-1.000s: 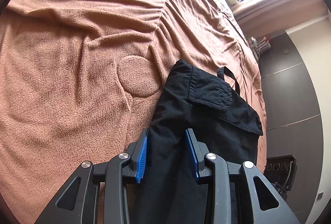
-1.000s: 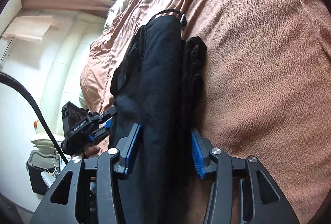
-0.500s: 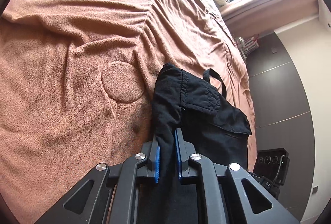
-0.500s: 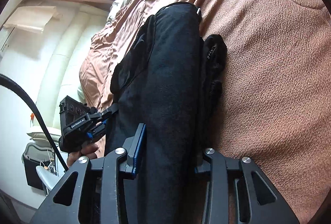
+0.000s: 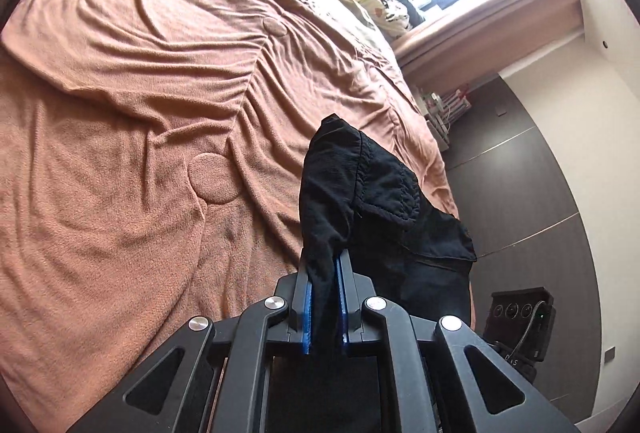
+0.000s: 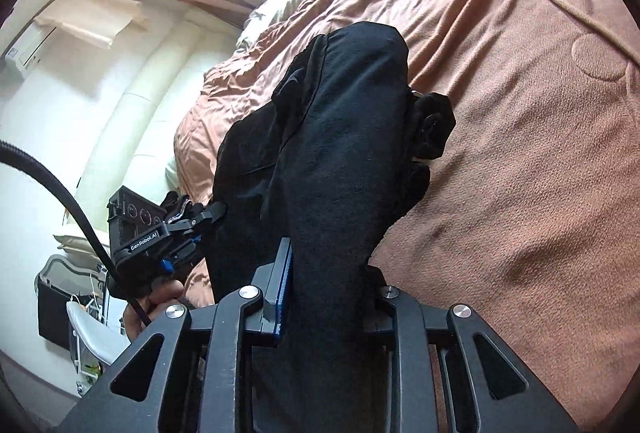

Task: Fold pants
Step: 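Lift the folded black pants off the bed with both tools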

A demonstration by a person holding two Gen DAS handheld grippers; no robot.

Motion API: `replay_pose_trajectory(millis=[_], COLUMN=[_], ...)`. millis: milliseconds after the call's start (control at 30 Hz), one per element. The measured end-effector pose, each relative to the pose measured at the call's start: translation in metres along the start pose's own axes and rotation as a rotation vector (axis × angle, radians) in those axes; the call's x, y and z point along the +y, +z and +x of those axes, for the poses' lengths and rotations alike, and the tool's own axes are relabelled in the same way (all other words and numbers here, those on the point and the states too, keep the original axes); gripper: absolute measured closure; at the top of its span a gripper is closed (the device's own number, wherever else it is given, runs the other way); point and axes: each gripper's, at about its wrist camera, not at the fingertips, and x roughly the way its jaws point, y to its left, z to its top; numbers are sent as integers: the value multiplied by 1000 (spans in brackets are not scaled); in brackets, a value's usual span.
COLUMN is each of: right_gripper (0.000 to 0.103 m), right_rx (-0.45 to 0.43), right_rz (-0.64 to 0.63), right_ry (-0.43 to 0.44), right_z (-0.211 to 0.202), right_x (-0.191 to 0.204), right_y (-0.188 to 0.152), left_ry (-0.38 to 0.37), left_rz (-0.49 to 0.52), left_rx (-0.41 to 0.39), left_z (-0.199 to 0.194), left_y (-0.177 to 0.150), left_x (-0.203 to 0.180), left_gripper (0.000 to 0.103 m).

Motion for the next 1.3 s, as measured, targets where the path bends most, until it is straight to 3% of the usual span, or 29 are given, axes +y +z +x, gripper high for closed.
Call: replay_pose_trajectory(millis=[600,1067,1300], right_gripper=[82,83,83], right_rx=[-70,-86,-98], right_rz=[-157,-287,-335], right_ry=[46,115,172], right_z=[-42,-48,-49], right_x=[81,143,164], right_y=[-37,-73,-87], left_ry=[-41,7,70], left_rz=[67,89,121], left_rx=[-180,-335,-410], left_z=[-121,-227,-281], left_y=[-20,-53,-70], left_x=[-37,-46,-63], left_gripper=[93,93,93])
